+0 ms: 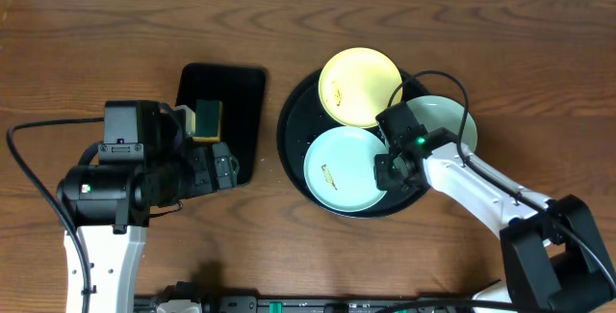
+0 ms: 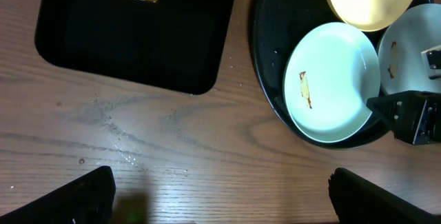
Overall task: Clean dirty plates on tray and stack at the side
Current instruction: 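Reach the right gripper to the pale green plate rim and grip it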
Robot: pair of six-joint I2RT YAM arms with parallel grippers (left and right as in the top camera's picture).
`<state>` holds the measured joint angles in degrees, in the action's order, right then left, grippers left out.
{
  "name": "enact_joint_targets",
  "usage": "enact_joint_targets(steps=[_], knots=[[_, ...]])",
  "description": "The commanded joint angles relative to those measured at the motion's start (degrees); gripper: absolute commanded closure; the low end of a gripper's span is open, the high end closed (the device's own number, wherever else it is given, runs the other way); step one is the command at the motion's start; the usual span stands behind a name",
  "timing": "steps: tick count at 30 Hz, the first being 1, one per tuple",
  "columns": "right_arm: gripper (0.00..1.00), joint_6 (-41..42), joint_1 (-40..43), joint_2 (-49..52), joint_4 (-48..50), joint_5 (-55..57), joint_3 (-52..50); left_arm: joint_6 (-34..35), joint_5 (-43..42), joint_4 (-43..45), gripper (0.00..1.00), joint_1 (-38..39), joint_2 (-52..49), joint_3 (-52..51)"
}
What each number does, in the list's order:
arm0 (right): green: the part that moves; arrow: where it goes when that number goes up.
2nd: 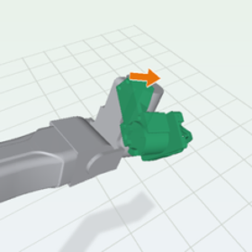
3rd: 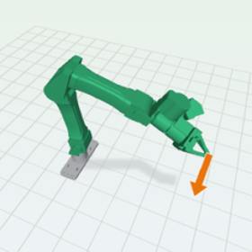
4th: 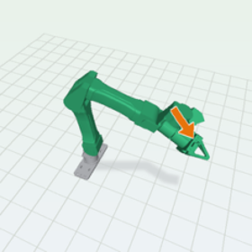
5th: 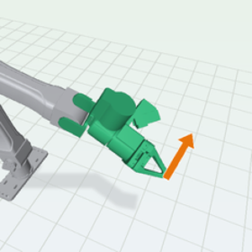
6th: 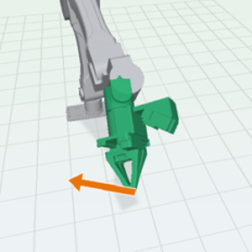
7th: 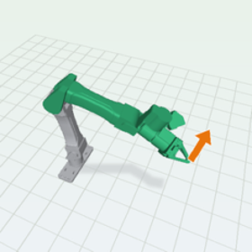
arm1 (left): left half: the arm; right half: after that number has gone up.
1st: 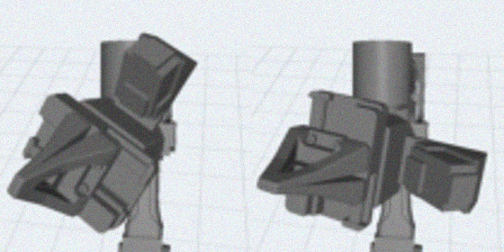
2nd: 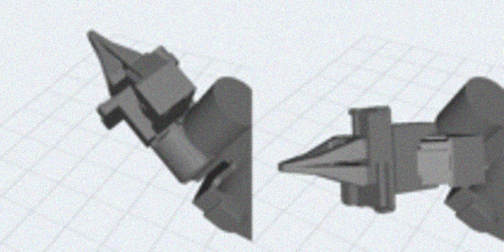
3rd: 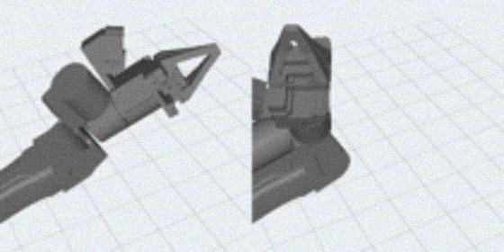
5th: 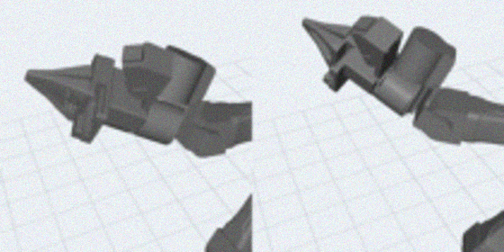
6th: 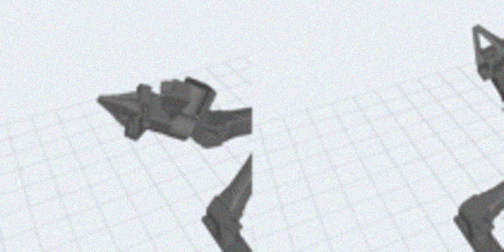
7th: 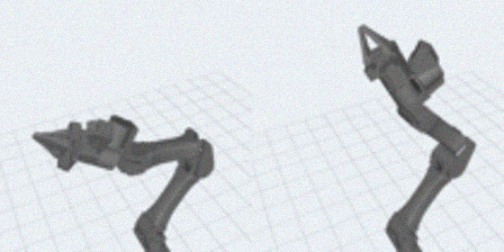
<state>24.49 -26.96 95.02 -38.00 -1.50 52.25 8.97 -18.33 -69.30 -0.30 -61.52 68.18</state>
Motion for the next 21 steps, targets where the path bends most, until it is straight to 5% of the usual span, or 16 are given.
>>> enact_joint_targets(steps=[1, 9, 21], knots=[[0.98, 2.60, -0.46, 0.35, 0.46, -2.27, -0.28, -0.15, -0.48, -0.33, 0.01, 0.11, 0.00, 0.50], [0.98, 8.46, -0.46, 0.35, 1.57, -11.02, -0.28, -0.17, -0.48, -0.33, 0.01, 0.11, 0.00, 0.50], [0.73, -5.22, 2.67, -0.13, 4.11, -7.17, 0.26, -0.17, -0.48, -0.31, 0.01, 0.11, 0.00, 0.50]])
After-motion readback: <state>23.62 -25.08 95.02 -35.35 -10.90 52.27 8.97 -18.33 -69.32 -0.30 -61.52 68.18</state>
